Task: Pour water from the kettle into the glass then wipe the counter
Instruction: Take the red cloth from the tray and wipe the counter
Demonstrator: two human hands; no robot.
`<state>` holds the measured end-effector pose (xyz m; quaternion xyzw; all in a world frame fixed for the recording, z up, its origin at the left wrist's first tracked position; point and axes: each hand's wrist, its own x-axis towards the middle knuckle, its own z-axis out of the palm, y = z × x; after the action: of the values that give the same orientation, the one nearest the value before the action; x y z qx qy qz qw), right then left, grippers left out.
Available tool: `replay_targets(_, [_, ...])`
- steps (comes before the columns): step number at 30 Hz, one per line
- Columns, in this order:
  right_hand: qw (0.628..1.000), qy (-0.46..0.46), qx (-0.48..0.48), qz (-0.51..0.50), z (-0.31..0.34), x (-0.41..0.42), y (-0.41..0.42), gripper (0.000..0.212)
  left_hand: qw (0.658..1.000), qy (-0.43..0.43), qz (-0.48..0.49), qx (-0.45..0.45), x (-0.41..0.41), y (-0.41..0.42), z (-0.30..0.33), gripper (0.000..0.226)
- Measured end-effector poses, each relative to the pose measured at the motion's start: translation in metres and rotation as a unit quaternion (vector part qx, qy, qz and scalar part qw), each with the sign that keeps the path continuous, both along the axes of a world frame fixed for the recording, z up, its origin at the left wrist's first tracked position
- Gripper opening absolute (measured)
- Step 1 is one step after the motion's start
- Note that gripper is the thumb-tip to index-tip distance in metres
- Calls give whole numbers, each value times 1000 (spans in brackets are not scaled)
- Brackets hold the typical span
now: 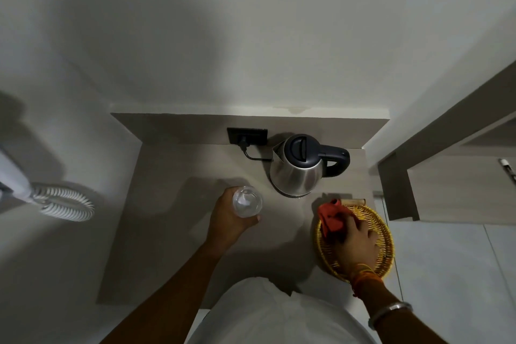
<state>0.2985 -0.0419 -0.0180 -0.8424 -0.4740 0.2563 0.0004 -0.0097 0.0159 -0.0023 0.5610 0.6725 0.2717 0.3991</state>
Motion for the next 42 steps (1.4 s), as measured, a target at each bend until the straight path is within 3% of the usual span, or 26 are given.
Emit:
replay_targets(5, [979,65,192,-12,24,-18,3,53,1000,-6,3,5,-8,-4,9,80])
replay_targets(8, [968,88,235,-27,32,-54,12,55,1000,-4,7,11,-15,-4,9,78])
replay_targets(12, [991,85,99,-28,18,-100,43,46,1000,0,7,11,-27,-2,11,73])
replay_targets(15, [997,72,-29,-17,1,-122,63,68,1000,-1,-5,16,-36,0,19,64])
replay_targets(17, [997,54,-53,-9,-8,-132,72,74,1000,-10,3,20,-43,0,22,66])
replay_targets(22, [998,4,-68,15,-21,-170,70,57,999,-14,49,18,-66,5,21,74])
replay_targets(29, [974,58,-39,217,-21,-236,96,91,997,-10,68,28,-78,22,21,77])
replay_targets(33, [903,81,-5,422,-24,-237,81,66,998,-18,56,28,-84,28,29,77])
replay_targets(35, [870,88,22,484,-30,-218,50,66,997,-22,61,35,-86,30,34,76])
replay_targets(38, [884,56,1,463,-39,-182,17,79,997,-14,69,40,-93,29,31,81])
replay_targets(40, [930,27,-7,367,-36,-165,18,92,996,-15,73,42,-97,28,28,84])
replay_targets(42, [967,17,-22,252,-26,-166,38,89,996,-12,74,39,-98,28,27,83])
